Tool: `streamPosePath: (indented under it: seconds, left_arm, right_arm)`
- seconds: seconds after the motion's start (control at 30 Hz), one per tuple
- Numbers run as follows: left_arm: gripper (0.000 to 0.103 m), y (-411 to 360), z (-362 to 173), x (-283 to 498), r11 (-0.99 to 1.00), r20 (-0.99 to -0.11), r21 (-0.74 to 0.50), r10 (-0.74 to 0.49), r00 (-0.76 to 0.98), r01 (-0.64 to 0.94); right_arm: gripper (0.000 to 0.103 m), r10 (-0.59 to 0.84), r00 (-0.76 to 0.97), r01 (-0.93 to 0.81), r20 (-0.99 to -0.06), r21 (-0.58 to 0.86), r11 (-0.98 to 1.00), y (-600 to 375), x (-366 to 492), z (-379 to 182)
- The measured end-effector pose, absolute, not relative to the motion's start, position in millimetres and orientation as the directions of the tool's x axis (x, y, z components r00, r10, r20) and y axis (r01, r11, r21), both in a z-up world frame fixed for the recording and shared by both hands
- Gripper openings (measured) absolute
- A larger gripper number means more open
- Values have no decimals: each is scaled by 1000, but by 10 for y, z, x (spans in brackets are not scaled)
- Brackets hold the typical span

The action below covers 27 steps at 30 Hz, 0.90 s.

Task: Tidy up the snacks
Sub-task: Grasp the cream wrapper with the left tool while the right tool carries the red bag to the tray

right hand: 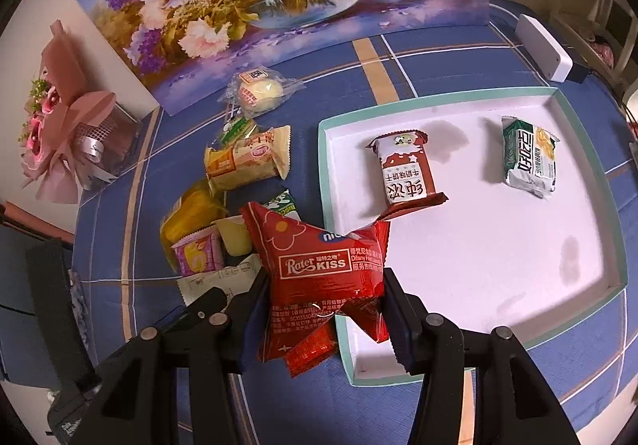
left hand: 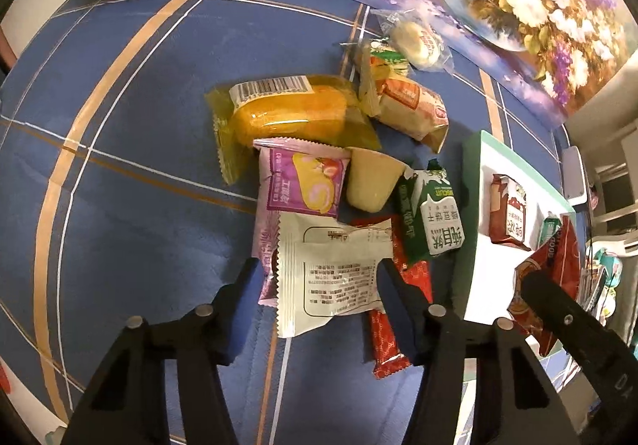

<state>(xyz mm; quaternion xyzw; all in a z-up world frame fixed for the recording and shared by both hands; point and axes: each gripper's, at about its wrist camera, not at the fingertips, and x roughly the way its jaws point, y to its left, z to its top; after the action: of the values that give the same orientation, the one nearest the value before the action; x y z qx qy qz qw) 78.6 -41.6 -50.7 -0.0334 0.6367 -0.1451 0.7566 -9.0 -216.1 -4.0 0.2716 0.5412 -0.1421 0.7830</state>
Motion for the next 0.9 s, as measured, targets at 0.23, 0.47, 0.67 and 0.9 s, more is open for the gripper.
streamPosePath:
  seconds: [0.23, 0.47, 0.67, 0.9]
  left_arm:
    - [56, -523, -500, 754, 948, -951, -237, -270, 148, 212]
    - [56, -782, -541, 728, 950, -964, -136, -192, 183, 282]
    - [31, -847, -464, 718, 946, -955, -99, -178, 238, 309]
    - [20, -759, -375, 760, 938, -937, -191, -263, 230, 290]
  right_arm:
    - [55, 83, 373, 522, -924, 283, 805, -2189, -100, -51]
    - [55, 89, 375, 536, -923, 295, 791, -2243, -130, -55]
    - [55, 93, 376, 541, -922, 299, 786, -2266, -143, -68]
    - [55, 95, 379, 546, -920, 306, 780, -2281, -159, -71]
